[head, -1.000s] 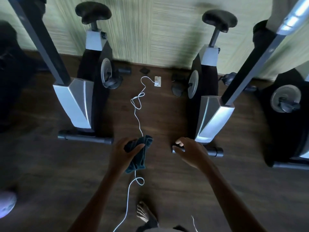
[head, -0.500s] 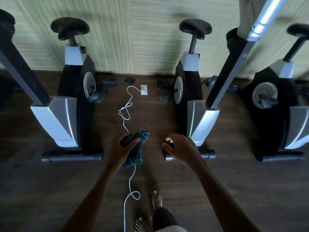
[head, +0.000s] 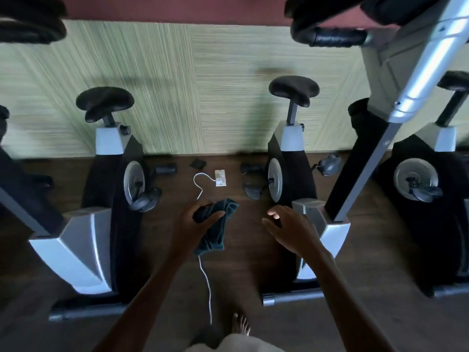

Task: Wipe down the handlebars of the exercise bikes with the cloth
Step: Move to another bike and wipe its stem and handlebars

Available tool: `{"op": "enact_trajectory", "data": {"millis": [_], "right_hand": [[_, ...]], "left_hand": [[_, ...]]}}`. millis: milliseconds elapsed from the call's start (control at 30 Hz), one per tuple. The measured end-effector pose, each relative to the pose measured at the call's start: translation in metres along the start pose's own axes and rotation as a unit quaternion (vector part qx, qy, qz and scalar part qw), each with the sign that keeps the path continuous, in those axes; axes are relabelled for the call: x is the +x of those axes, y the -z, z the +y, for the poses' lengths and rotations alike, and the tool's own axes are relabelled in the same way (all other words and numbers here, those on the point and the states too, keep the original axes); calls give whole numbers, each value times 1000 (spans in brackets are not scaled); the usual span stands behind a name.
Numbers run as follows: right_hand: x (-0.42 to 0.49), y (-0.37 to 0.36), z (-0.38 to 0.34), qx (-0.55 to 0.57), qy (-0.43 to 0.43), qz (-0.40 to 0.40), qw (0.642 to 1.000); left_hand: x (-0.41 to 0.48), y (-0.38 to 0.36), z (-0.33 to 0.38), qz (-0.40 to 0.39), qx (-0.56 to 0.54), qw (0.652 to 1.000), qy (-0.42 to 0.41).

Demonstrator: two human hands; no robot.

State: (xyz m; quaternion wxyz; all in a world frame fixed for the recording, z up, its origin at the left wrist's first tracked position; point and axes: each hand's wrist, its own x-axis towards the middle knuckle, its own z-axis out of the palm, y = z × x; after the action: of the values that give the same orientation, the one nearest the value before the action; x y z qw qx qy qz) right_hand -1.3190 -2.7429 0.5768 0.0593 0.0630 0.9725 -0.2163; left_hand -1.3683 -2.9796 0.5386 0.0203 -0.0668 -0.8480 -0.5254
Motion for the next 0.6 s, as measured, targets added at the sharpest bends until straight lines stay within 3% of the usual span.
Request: {"op": "enact_trajectory", "data": {"millis": [233,400,500,600], "right_hand": [[66,44,-13,1,-22,68,997],[86,104,-40,-23,-52,199,978],[85,149,-67,-71,-59,319,943],[75,202,-91,-137,-50,477,867]], "left_hand": [[115,-3,32,-5,-44,996,-77],[209,-13,86,-4,-161,975,-154],[255,-12,149,-1,-256,934,-250],[286,-15,225,-3,-353,874,-335]]}}
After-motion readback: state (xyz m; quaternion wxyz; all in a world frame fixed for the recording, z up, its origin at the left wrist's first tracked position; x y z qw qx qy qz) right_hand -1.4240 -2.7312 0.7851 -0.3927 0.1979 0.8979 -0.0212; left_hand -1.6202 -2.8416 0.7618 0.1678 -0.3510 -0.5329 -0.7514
